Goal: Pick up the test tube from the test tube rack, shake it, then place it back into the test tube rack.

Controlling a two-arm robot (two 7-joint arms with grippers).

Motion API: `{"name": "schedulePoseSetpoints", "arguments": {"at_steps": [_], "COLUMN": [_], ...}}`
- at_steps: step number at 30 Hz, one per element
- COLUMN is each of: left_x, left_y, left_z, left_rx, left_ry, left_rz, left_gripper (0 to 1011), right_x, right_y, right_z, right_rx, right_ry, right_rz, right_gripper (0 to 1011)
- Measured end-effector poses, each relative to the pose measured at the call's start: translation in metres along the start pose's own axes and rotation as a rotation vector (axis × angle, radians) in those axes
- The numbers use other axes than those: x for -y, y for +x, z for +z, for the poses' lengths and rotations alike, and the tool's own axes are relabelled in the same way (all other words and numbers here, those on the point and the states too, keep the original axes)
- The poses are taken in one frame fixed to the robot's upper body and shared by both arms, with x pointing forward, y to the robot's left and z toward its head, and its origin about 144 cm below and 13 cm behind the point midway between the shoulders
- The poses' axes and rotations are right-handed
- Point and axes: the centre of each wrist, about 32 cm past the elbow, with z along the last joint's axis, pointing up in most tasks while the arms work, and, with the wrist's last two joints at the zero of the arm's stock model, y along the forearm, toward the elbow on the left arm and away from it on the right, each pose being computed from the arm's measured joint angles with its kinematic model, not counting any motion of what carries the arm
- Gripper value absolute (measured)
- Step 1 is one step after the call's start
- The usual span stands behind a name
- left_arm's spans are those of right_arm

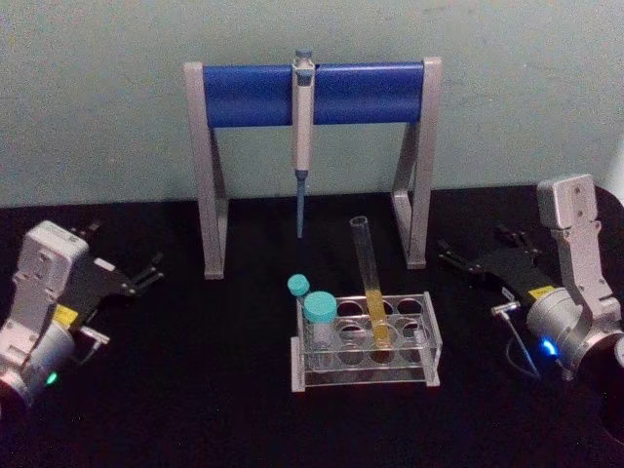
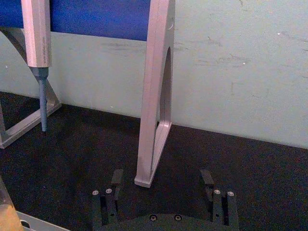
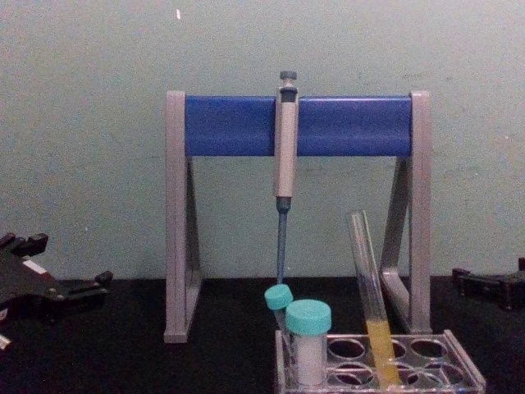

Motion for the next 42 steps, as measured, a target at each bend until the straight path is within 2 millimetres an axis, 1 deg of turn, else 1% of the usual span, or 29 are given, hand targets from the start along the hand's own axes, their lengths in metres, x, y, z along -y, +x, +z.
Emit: {"name": "schedulePoseSetpoints", "arguments": {"at_steps": [42], "left_x": [0.0], "left_y": [0.0], "left_z": [0.0], "left_rx": [0.0], "left_ry": [0.0], "left_rz": [0.0], "left_gripper": [1001], "right_x": [0.0], "right_y": [0.0], "right_z": [0.0], "right_rx": [0.0], "right_ry": [0.0], "right_rz": [0.0], "right_gripper": [1000]}}
